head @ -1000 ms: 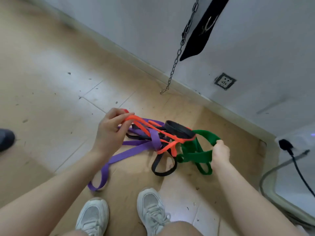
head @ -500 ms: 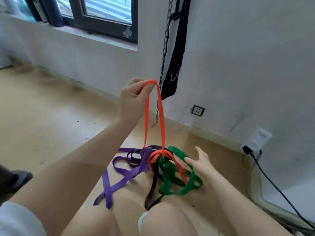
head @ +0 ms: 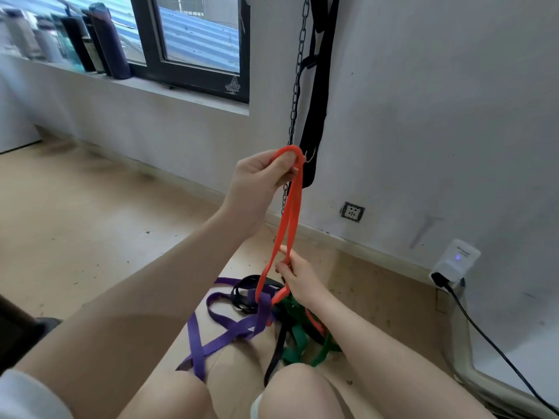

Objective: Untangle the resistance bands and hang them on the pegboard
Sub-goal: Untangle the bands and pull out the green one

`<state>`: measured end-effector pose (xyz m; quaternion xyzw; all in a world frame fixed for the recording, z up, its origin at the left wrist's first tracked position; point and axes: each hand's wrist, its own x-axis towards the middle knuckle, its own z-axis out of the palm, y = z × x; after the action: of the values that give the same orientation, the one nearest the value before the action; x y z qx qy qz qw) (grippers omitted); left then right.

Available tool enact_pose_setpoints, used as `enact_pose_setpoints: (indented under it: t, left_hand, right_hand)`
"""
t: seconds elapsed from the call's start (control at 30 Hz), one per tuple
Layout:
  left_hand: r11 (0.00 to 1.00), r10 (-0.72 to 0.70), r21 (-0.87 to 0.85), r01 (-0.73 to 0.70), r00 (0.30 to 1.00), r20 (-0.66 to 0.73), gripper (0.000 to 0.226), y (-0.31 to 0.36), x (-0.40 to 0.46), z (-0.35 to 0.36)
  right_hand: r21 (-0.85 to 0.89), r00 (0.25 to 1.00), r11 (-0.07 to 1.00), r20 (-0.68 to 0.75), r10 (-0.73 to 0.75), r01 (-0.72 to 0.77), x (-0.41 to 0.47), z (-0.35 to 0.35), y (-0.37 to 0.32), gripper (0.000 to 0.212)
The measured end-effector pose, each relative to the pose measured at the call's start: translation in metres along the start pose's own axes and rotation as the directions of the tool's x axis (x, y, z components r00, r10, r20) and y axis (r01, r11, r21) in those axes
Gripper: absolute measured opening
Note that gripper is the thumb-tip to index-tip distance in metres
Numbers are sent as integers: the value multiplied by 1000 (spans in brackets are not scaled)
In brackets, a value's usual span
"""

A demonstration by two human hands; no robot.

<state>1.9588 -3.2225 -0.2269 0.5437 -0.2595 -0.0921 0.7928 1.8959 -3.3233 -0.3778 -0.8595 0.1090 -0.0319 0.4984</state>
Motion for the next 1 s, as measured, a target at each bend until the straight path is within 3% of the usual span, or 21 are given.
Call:
enact_pose_setpoints:
  t: [0.13,0.27,0.3,0.37,0.4,0.43,0.5,0.57,0.63,0.73,0.87,0.93,1.0]
  left_hand:
    - [993,-72,-99,69,997,-30,25,1,3,-1]
    - [986,-121,-122,110,989,-87,14,-3,13,-16]
    - [981,-181,-96,169,974,-139,32,-12,15,-28]
    - [945,-317,6,328,916,-246,82,-33,10,-54]
    - [906,-365,115,408,889,-277,96,-44,2,-66]
    - [855,-405,217,471,868,-287,100,-53,-9,-71]
    - [754,-466,413,510,859,-210,80,-71,-35,-75]
    - [724,-471,564,398,882,-18,46,-84,-58,-73]
    - [786,-377,564,253,919,113,35,-95,-72,-74]
    - [846,-240,510,158,966,99,44,-99,-74,-80]
    - [750,-117,661,26,989,95,64,-85,-74,-74]
    - [761,-53,649,3,997,58,53,-78,-70,-64]
    - [783,-14,622,-9,999,31,27,-76,-65,-53]
  right_hand:
    - [136,991,991,137,-3,-16,-3,-5,-13,21]
    - [211,989,974,137,52,-81,4,-6,-23,17]
    - [266,989,956,111,99,-125,5,-8,-25,19]
    - [400,981,897,49,186,-190,7,-11,-27,26]
    - [470,973,856,28,227,-214,7,-13,-29,30]
    - [542,965,808,22,263,-232,8,-15,-32,31]
    - [687,953,683,46,300,-248,12,-16,-42,31]
    - [808,952,540,79,297,-235,16,-15,-58,30]
    - [873,959,445,82,271,-200,19,-15,-77,32]
    - [926,977,347,88,193,-152,23,-23,-114,34]
    - [971,994,217,95,43,-103,27,-43,-166,35]
    - [988,997,141,74,-20,-71,30,-55,-182,35]
    - [993,998,112,35,-52,-29,33,-66,-182,34]
